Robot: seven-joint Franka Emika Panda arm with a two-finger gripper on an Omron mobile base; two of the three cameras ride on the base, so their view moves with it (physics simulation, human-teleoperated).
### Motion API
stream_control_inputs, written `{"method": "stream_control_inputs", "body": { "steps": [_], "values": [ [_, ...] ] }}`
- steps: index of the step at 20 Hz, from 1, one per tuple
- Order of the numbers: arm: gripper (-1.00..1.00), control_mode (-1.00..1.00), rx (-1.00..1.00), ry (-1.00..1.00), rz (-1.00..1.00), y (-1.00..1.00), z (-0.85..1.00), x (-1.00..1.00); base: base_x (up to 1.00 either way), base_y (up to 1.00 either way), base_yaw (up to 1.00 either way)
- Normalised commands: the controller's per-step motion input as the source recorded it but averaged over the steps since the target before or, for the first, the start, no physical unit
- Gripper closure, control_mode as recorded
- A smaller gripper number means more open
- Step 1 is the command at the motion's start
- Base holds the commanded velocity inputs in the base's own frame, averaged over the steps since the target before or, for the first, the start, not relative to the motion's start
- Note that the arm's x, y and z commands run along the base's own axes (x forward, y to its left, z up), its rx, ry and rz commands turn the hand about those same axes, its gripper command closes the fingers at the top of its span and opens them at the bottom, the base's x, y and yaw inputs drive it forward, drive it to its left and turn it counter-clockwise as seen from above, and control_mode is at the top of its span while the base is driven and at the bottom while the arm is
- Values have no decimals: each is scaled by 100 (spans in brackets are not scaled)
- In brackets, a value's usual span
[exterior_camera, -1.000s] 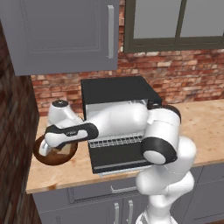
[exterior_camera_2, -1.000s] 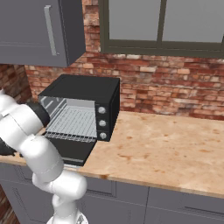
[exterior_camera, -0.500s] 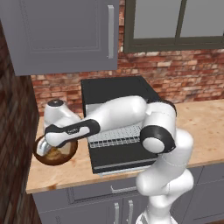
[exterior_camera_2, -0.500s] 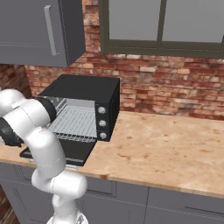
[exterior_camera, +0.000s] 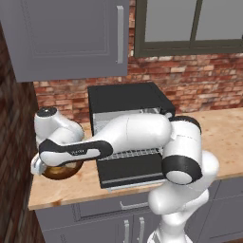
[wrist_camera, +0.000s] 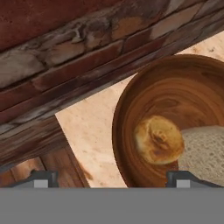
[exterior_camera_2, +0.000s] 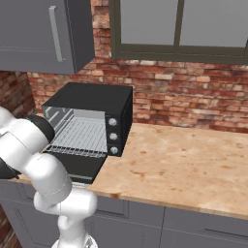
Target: Pick up the heated bread from the toaster oven and place it in the bowl. Then move the bread bowl to the dining counter.
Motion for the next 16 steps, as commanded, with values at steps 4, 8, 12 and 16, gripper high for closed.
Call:
{"method": "stream_control_inputs", "body": {
  "steps": [4,8,12,16],
  "values": [
    [-100,-100,-12,-2,11,0,-43,-10,0,0,0],
    [-100,-100,-10,-4,11,-1,-27,0,0,0,0],
    [-100,-100,-10,-1,11,0,-39,0,0,0,0],
    [-100,-100,-8,0,11,0,-35,17,0,0,0]
  ]
}}
